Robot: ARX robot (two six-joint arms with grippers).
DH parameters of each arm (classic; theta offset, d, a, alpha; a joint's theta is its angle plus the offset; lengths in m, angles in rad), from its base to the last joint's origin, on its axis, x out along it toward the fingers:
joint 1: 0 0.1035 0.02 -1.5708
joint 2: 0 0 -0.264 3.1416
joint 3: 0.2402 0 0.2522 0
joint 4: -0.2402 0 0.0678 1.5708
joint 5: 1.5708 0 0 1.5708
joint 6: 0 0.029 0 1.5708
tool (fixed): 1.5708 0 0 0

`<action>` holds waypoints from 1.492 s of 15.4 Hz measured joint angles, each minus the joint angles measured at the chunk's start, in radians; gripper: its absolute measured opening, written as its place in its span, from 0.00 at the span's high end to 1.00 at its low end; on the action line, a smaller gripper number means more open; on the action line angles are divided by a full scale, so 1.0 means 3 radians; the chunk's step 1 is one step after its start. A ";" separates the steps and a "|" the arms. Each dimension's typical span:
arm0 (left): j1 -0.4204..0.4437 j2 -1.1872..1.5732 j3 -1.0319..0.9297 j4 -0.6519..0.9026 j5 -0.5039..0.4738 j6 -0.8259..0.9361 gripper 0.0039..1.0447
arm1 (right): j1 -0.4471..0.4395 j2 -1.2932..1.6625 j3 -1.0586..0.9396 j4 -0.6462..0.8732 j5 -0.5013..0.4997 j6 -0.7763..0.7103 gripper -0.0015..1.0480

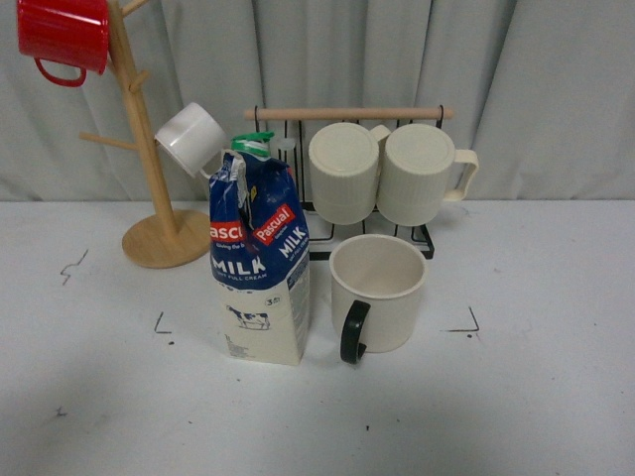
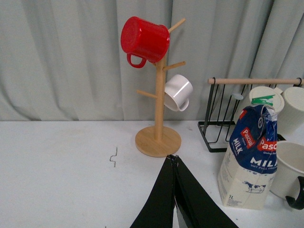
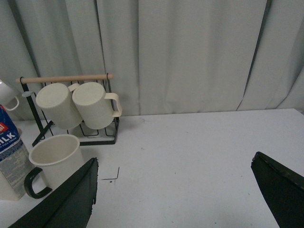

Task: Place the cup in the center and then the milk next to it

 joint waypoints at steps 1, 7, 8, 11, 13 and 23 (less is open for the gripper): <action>0.0000 -0.0071 -0.0038 -0.0005 -0.0001 0.0000 0.99 | 0.0000 0.0000 -0.0001 0.0000 0.0000 0.0000 0.06; 0.0000 -0.0388 -0.0109 -0.0258 0.0000 0.0001 0.99 | 0.0000 0.0000 0.0000 0.0000 0.0000 0.0000 0.06; 0.0000 -0.0484 -0.0108 -0.0384 -0.0001 0.0000 0.99 | 0.0000 0.0000 0.0000 0.0000 0.0000 0.0000 0.06; 0.0000 -0.0975 -0.0092 -0.0855 -0.0006 0.0003 0.99 | 0.0000 0.0000 0.0000 0.0005 -0.0001 -0.0001 0.06; 0.0000 -0.0975 -0.0108 -0.0868 -0.0001 0.0004 0.99 | 0.0000 0.0000 -0.0001 -0.0001 -0.0001 0.0000 0.06; 0.0000 -0.0975 -0.0108 -0.0874 -0.0001 0.0008 0.04 | 0.0000 0.0000 0.0000 0.0001 0.0000 0.0000 0.06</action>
